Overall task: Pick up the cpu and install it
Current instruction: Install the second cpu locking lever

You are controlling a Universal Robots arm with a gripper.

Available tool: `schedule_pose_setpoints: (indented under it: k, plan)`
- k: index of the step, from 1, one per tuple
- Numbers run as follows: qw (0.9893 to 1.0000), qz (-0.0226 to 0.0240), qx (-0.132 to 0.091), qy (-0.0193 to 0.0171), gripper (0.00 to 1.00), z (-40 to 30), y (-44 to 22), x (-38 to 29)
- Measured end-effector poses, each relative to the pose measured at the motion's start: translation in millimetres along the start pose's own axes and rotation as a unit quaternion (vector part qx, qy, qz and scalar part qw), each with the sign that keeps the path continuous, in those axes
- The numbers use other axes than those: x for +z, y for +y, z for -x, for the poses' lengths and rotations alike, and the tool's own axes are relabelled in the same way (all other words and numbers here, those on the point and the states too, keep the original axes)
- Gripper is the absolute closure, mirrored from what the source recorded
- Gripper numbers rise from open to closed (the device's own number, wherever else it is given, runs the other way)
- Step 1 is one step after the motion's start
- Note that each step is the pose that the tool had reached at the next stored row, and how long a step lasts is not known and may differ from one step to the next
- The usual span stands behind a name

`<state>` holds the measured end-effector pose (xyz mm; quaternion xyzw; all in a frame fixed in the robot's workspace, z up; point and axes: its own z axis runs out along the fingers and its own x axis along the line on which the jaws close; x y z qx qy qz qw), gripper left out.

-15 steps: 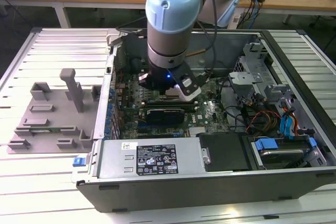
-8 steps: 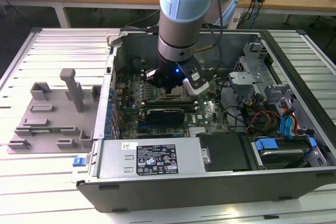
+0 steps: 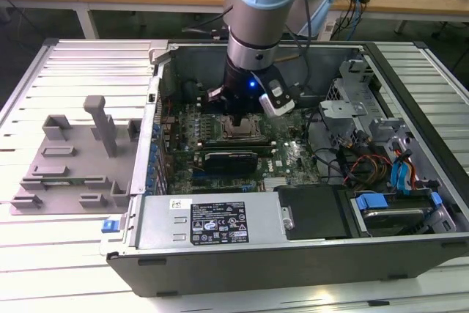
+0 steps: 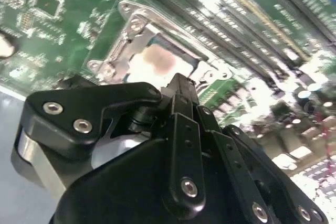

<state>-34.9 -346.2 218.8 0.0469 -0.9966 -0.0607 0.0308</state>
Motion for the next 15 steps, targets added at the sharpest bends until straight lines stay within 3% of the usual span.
schedule_pose_setpoints:
  k: [2,4,6,8,9,15]
  plan:
    - [1.0,0.0,0.0,0.0006,0.89,11.0,-1.0,-0.7]
    - [1.0,0.0001,0.0,0.0019,0.89,13.2,-1.1,-1.3]
    - [1.0,0.0001,-0.001,0.0019,0.89,12.9,-0.4,-6.5]
    - [1.0,0.0001,-0.001,0.0019,0.89,11.8,1.8,-24.7]
    - [1.0,-0.0001,-0.001,0.002,0.89,11.6,2.3,-28.7]
    - [1.0,-0.0003,-0.001,0.002,0.89,11.6,2.3,-28.8]
